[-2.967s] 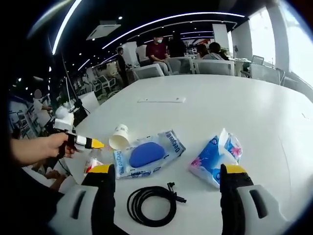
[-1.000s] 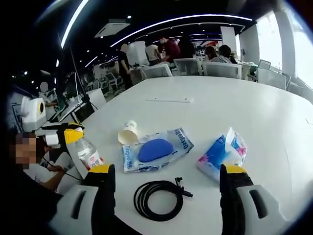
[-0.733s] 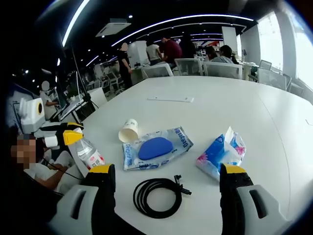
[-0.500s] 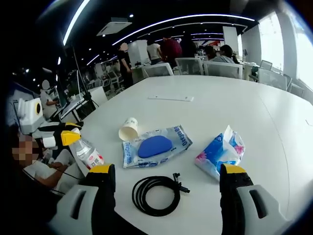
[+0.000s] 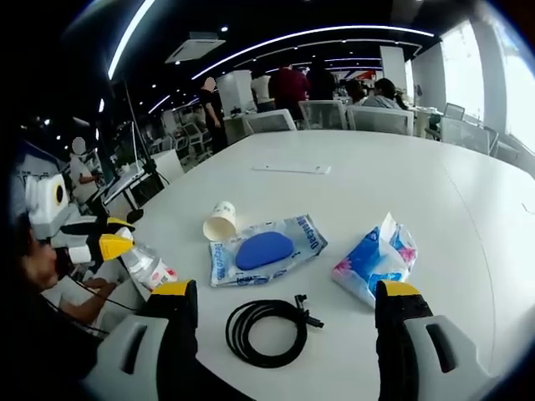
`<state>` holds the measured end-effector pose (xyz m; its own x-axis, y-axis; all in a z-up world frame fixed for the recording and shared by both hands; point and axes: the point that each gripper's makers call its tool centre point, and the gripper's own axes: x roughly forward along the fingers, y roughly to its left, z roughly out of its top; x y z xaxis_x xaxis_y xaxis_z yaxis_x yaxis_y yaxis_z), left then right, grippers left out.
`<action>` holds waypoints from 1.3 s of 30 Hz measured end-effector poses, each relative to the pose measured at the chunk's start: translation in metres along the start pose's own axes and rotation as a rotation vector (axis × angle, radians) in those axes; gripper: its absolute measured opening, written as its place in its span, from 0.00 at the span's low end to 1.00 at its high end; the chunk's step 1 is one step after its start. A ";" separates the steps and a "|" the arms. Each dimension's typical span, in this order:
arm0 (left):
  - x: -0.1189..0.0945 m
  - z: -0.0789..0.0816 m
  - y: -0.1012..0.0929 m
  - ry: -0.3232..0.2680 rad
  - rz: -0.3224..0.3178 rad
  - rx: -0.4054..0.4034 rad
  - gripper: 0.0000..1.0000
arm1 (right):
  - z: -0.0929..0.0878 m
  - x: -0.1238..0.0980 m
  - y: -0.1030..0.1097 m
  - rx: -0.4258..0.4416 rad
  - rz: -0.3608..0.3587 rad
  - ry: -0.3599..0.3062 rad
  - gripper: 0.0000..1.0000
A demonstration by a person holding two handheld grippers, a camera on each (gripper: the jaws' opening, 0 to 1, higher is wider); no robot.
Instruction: Arrange the tabletop items into an orderly group along one side of the table until the central work area is clear of visible clutter.
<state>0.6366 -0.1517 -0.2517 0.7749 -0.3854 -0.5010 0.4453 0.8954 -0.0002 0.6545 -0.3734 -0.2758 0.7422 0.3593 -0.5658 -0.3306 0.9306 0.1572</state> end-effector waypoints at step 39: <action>0.002 -0.008 0.006 0.010 0.116 -0.057 0.22 | -0.004 -0.002 -0.009 -0.010 0.023 0.012 0.84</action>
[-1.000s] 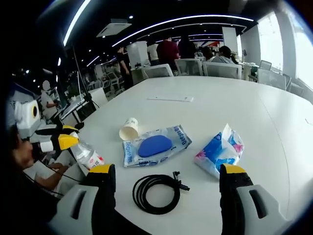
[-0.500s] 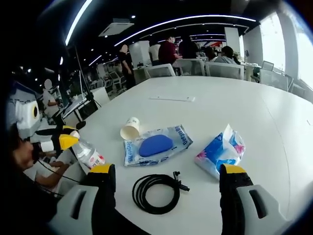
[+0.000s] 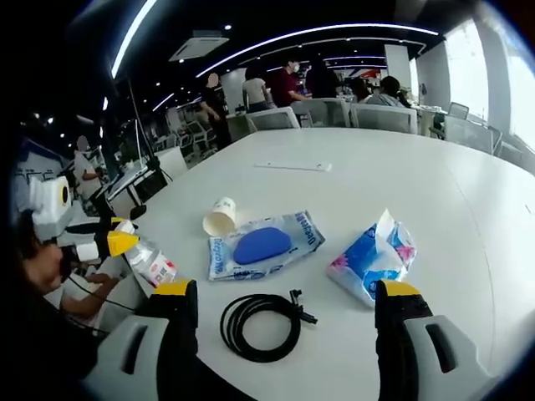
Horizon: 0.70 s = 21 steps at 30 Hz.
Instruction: Arrange the tabletop items into an orderly group along one side of the table until the central work area is clear of visible clutter.
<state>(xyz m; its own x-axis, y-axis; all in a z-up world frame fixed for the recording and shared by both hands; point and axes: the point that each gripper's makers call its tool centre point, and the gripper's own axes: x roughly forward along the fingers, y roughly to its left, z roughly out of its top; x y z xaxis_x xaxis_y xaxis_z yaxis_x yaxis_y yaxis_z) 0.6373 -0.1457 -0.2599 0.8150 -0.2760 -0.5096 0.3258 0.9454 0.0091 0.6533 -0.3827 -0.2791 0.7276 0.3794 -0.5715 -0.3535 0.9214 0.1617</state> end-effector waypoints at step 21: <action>0.003 0.002 0.007 -0.021 0.001 -0.017 0.19 | 0.004 0.007 -0.001 -0.022 0.011 0.007 0.84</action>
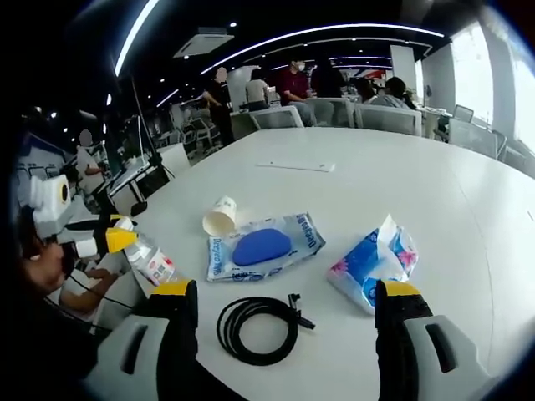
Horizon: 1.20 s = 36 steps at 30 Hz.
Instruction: Arrange the tabletop items into an orderly group along one side of the table until the central work area is clear of visible clutter.
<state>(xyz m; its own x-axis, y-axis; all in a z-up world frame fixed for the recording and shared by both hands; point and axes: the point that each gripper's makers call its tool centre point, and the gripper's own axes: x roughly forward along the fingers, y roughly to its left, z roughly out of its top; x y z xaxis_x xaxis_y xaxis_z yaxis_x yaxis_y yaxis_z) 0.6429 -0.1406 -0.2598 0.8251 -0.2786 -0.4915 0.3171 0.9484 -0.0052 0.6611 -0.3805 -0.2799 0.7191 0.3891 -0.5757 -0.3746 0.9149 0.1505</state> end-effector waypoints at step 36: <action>0.059 0.055 0.087 -0.033 -0.011 -0.001 0.19 | 0.012 0.005 -0.004 0.015 -0.062 -0.007 0.86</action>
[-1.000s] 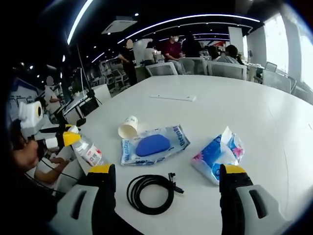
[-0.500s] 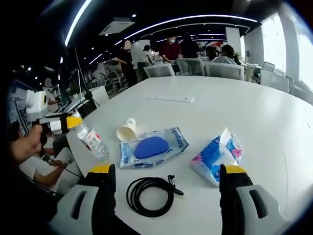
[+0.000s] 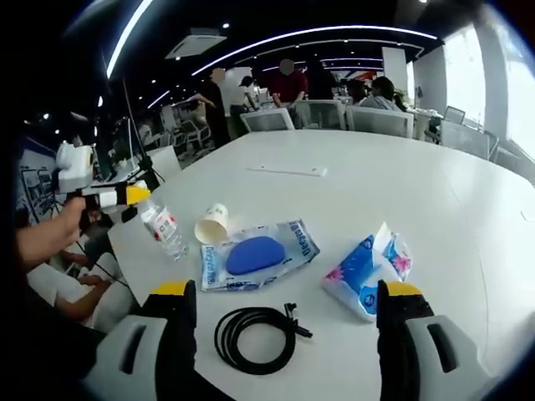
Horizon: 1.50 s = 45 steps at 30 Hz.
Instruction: Arrange the tabletop items into an orderly group along one side of the table until the central work area is clear of visible clutter.
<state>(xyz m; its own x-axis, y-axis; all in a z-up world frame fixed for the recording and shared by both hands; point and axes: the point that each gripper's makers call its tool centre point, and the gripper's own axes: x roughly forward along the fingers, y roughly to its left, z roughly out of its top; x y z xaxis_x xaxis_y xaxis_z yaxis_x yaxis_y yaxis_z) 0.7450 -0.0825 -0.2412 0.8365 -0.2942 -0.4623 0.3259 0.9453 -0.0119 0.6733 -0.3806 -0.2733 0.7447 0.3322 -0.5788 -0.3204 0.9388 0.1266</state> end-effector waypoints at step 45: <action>0.057 0.013 0.041 -0.017 -0.152 0.096 0.20 | -0.003 0.002 0.004 0.005 -0.076 0.022 0.94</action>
<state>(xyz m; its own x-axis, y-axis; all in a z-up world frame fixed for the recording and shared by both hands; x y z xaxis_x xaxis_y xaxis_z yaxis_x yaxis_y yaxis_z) 0.8120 -0.0629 -0.2565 0.7811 -0.4360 -0.4470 0.4893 0.8721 0.0044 0.6719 -0.3767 -0.2765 0.7540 0.2580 -0.6041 -0.2606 0.9617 0.0854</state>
